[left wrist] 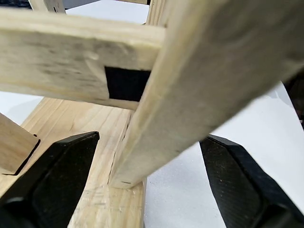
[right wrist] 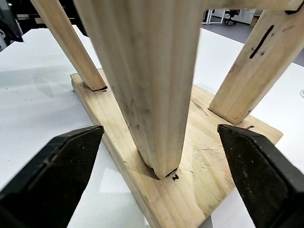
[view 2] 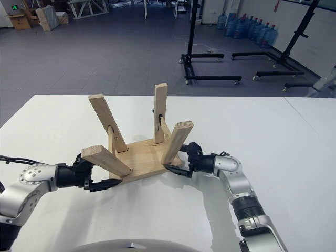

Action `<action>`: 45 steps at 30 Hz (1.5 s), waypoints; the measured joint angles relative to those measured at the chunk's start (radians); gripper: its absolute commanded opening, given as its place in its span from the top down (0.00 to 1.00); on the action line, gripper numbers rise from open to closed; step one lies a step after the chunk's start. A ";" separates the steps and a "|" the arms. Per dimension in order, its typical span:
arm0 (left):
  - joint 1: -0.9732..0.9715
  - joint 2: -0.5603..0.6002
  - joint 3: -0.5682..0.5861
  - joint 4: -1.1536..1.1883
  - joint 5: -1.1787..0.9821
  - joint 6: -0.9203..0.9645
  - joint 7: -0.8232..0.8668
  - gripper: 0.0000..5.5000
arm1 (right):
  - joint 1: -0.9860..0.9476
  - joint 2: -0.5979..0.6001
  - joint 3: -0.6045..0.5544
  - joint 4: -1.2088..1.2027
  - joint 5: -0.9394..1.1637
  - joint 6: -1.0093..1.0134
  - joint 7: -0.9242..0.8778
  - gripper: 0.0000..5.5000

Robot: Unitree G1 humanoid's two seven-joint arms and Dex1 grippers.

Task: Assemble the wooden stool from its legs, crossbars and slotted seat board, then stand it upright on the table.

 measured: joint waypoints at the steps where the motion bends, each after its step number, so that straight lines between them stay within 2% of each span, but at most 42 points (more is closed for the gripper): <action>1: -0.002 -0.013 -0.008 0.016 0.010 -0.011 0.013 0.31 | -0.003 0.000 0.000 0.000 0.000 0.000 0.002 0.20; 6: -0.010 -0.032 -0.012 0.059 0.032 -0.046 0.027 0.39 | -0.018 0.000 -0.004 0.001 0.000 0.000 0.010 0.19; 16: -0.025 -0.038 -0.015 0.101 0.041 -0.099 0.011 0.67 | -0.016 -0.002 -0.008 -0.016 0.001 0.002 0.008 0.19; 22: -0.036 -0.050 -0.023 0.111 0.053 -0.125 0.013 0.77 | -0.013 -0.004 -0.010 -0.020 0.006 0.023 0.014 0.19; 29: -0.042 -0.050 -0.023 0.111 0.053 -0.134 0.011 0.78 | -0.013 -0.004 -0.014 -0.021 0.047 0.041 0.067 0.43; 32: -0.043 -0.047 -0.023 0.111 0.053 -0.135 -0.002 0.78 | -0.014 -0.009 -0.017 -0.021 0.060 0.053 0.079 0.50; 38: -0.072 -0.024 -0.023 0.151 0.049 -0.150 -0.089 0.78 | -0.020 -0.020 -0.013 -0.026 0.065 0.065 0.119 0.71; 45: -0.122 0.000 -0.015 0.202 0.020 -0.128 -0.188 0.78 | -0.023 -0.039 0.002 -0.057 0.079 0.104 0.189 0.77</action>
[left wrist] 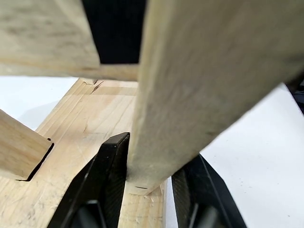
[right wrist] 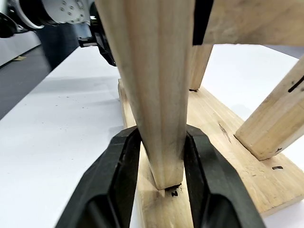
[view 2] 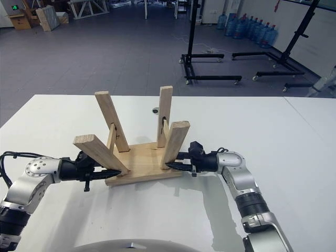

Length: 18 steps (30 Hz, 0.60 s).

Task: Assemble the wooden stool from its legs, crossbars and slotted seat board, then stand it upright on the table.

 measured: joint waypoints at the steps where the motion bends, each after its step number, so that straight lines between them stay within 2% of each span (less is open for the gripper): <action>1: -0.002 0.000 0.002 0.004 -0.009 0.008 -0.008 0.78 | -0.001 -0.002 0.001 -0.005 0.004 0.010 0.004 0.77; 6: -0.016 0.029 0.032 -0.032 -0.163 0.215 -0.079 0.78 | 0.015 -0.040 -0.009 -0.133 0.115 0.219 0.021 0.78; 12: -0.010 0.080 0.092 -0.124 -0.391 0.546 -0.072 0.79 | 0.050 -0.142 -0.054 -0.351 0.370 0.704 -0.048 0.80; 18: 0.000 0.078 0.149 -0.158 -0.659 0.880 0.029 0.82 | 0.046 -0.243 -0.116 -0.459 0.679 1.213 -0.147 0.81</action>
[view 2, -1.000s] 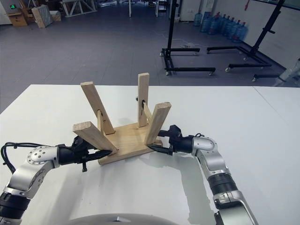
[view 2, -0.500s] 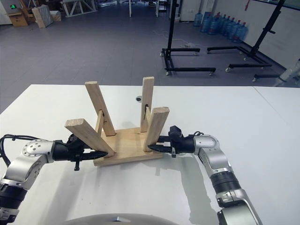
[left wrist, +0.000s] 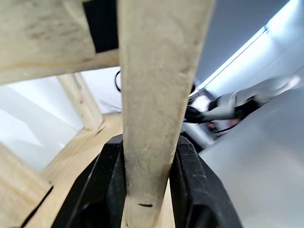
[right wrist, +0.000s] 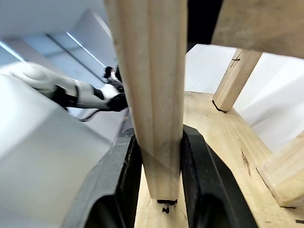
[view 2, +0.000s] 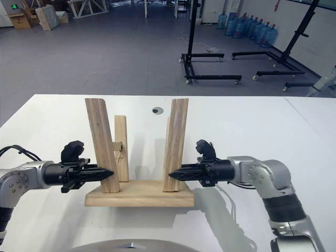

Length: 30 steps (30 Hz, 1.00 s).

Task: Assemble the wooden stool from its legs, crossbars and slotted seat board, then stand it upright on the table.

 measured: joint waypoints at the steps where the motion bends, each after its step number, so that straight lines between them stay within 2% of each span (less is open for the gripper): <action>1: 0.000 -0.004 0.003 -0.005 -0.048 0.069 0.032 0.82 | -0.003 -0.012 -0.014 -0.003 0.054 0.107 -0.027 0.81; 3: 0.000 -0.012 0.004 -0.014 -0.116 0.165 0.087 0.82 | -0.005 -0.021 -0.023 0.002 0.120 0.252 -0.068 0.81; 7: 0.028 -0.021 0.024 -0.014 -0.159 0.220 0.144 0.82 | -0.013 0.029 -0.043 0.083 0.144 0.321 -0.120 0.81; 8: 0.034 -0.022 0.027 -0.014 -0.160 0.225 0.150 0.75 | -0.018 0.041 -0.039 0.110 0.141 0.317 -0.121 0.81; 9: 0.038 -0.021 0.028 -0.014 -0.161 0.227 0.154 0.72 | -0.029 0.053 -0.031 0.144 0.132 0.304 -0.119 0.74; 12: 0.039 -0.054 -0.002 -0.022 -0.163 0.232 0.161 0.65 | -0.084 0.110 -0.001 0.232 0.089 0.230 -0.118 0.67; 18: -0.058 -0.054 0.030 0.111 -0.092 0.150 0.160 0.49 | -0.251 0.109 0.004 0.470 0.002 0.158 -0.042 0.47; 20: -0.094 -0.056 0.057 0.138 -0.083 0.125 0.150 0.43 | -0.197 0.100 -0.045 0.336 0.046 0.173 -0.063 0.42; 22: -0.099 -0.050 0.068 0.143 -0.072 0.117 0.135 0.42 | -0.062 0.100 -0.096 0.192 0.101 0.211 -0.101 0.42; 30: -0.062 -0.010 0.139 0.145 -0.036 0.068 0.093 0.42 | 0.063 0.069 -0.266 0.082 0.150 0.195 -0.185 0.42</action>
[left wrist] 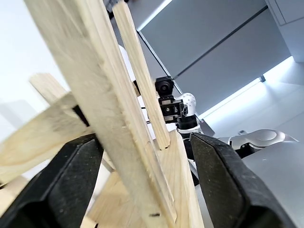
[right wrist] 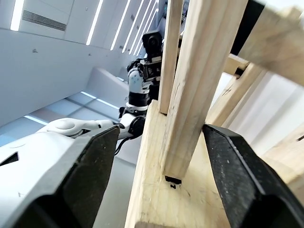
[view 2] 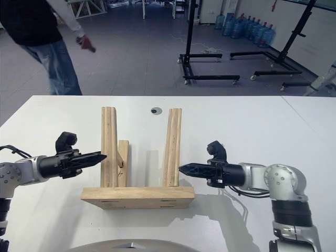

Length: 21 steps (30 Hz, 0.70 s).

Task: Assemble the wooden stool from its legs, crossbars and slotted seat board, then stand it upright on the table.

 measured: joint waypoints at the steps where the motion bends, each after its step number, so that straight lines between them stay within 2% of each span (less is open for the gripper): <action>1: 0.010 0.005 0.018 0.001 0.002 -0.011 -0.006 0.42 | 0.006 -0.003 -0.024 0.000 0.003 -0.010 -0.012 0.42; 3: 0.029 0.017 0.047 0.000 0.013 -0.041 -0.015 0.42 | 0.009 -0.005 -0.062 -0.004 0.004 -0.037 -0.037 0.42; 5: 0.072 0.055 0.052 -0.021 0.110 -0.166 -0.052 0.42 | 0.019 -0.007 -0.085 -0.025 -0.020 -0.111 -0.049 0.42; 11: 0.281 0.150 0.049 -0.056 0.449 -0.567 -0.082 0.42 | 0.223 -0.033 -0.061 -0.090 -0.408 -0.709 0.058 0.42; 15: 0.532 0.218 0.035 -0.124 0.699 -0.824 -0.118 0.42 | 0.439 -0.088 -0.052 -0.094 -0.646 -1.127 0.232 0.42; 17: 0.587 0.256 -0.009 -0.217 0.794 -0.934 -0.138 0.42 | 0.508 -0.155 0.001 -0.130 -0.747 -1.295 0.341 0.42; 19: 0.557 0.255 -0.054 -0.285 0.816 -0.980 -0.139 0.42 | 0.524 -0.180 0.081 -0.224 -0.771 -1.329 0.380 0.42; 21: 0.520 0.250 -0.084 -0.298 0.818 -0.989 -0.132 0.42 | 0.526 -0.178 0.137 -0.338 -0.772 -1.291 0.331 0.42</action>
